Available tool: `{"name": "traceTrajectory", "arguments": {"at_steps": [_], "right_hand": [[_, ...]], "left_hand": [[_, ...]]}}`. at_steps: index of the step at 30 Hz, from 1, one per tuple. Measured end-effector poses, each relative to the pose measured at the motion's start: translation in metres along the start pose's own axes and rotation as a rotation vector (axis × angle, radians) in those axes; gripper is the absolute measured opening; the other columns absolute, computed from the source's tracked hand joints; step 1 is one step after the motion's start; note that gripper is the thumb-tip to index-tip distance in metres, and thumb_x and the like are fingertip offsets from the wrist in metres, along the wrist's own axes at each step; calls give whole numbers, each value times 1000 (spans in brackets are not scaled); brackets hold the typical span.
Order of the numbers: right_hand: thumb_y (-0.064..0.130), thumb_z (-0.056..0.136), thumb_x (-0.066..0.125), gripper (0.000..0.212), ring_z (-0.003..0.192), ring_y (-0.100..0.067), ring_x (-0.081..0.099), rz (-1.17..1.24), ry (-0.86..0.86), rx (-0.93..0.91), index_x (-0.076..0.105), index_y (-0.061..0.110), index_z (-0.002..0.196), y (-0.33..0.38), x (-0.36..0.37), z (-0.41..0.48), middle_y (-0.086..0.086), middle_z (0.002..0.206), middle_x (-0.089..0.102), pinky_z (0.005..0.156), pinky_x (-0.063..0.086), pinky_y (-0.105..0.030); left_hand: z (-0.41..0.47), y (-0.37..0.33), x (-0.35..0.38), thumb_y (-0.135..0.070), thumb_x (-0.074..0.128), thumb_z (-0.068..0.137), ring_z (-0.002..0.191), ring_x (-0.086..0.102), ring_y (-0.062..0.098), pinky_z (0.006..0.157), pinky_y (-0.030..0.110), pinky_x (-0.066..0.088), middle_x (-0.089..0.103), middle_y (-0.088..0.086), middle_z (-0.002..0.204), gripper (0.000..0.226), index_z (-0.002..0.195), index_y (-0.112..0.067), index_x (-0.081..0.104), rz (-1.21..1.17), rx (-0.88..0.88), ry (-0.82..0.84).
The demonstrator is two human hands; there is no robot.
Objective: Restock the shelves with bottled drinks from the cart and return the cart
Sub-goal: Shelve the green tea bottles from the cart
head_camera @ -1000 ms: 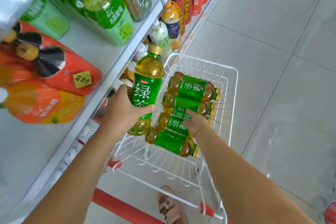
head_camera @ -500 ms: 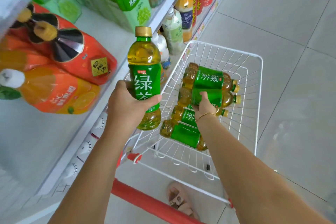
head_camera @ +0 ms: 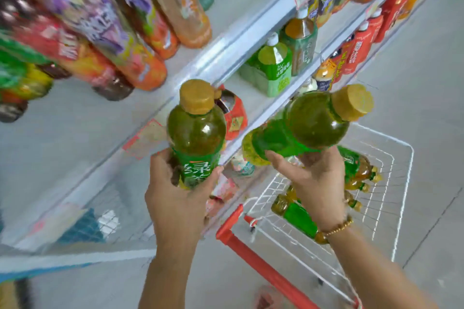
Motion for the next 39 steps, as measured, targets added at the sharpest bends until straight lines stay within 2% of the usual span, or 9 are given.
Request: {"name": "traceTrajectory", "arguments": {"at_steps": [5, 10, 13, 16, 18, 23, 28, 33, 39], "right_hand": [[30, 60, 85, 37, 94, -20, 68, 193, 163, -129, 67, 42, 89, 75, 80, -16, 10, 93, 72, 87, 53, -45], [26, 65, 82, 46, 95, -7, 65, 158, 217, -121, 65, 4, 102, 81, 162, -22, -1, 98, 71, 87, 50, -25], [20, 67, 82, 48, 92, 4, 62, 37, 253, -230, 63, 5, 108, 97, 206, -23, 9, 97, 68, 79, 43, -9], [12, 68, 81, 53, 87, -4, 63, 36, 281, -289, 51, 28, 108, 116, 240, -22, 9, 92, 65, 75, 51, -19], [12, 68, 79, 51, 84, -14, 64, -24, 332, -305, 50, 25, 108, 123, 263, -19, 3, 92, 67, 72, 52, -29], [23, 69, 76, 53, 83, -27, 63, -338, 372, -304, 49, 10, 112, 125, 312, -5, -5, 95, 68, 62, 44, -29], [30, 74, 75, 52, 92, -30, 63, -497, 401, -359, 49, 7, 112, 127, 359, 10, -10, 102, 66, 64, 38, -26], [22, 75, 74, 66, 105, -34, 57, -539, 473, -318, 39, 1, 128, 109, 381, 13, -18, 115, 59, 81, 44, -35], [22, 78, 72, 71, 116, -35, 46, -536, 390, -268, 37, 6, 138, 90, 380, 15, -19, 126, 49, 96, 40, -37]], "left_hand": [[10, -21, -85, -13, 88, 59, 87, 63, 19, 80, 26, 51, 66, 10, 99, 60, 104, -31, 53, -32, 109, -262], [32, -5, -137, -22, 83, 62, 110, 60, 23, 95, 49, 49, 64, 5, 117, 61, 115, -31, 54, -93, 136, -410], [49, -7, -160, -12, 82, 67, 112, 60, 22, 97, 47, 48, 62, 1, 119, 63, 119, -31, 52, -183, 194, -457], [75, 6, -177, -4, 79, 71, 113, 60, 22, 99, 42, 48, 60, 13, 124, 65, 128, -3, 46, -235, 178, -473], [92, 19, -184, -5, 80, 69, 105, 63, 18, 94, 31, 51, 61, 18, 119, 64, 124, 2, 46, -203, 142, -485], [121, 32, -192, -6, 81, 67, 85, 63, -3, 77, 17, 52, 67, 1, 101, 53, 115, -6, 59, -134, 95, -513], [147, 43, -198, -11, 79, 71, 88, 62, 9, 80, 23, 52, 65, -1, 102, 50, 117, -8, 58, -82, 20, -512], [159, 81, -196, -2, 75, 73, 70, 60, -15, 67, 3, 44, 66, -16, 87, 38, 107, -16, 63, -56, -148, -212], [173, 88, -197, -7, 76, 73, 74, 63, -7, 70, 7, 48, 69, -7, 93, 34, 104, -14, 66, -57, -181, -288]]}}
Point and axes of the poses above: each hand's wrist, its own z-axis towards the middle knuckle, its own x-axis out of the palm, y = z × x, the point moved 7 cm from there along z, towards the middle knuckle
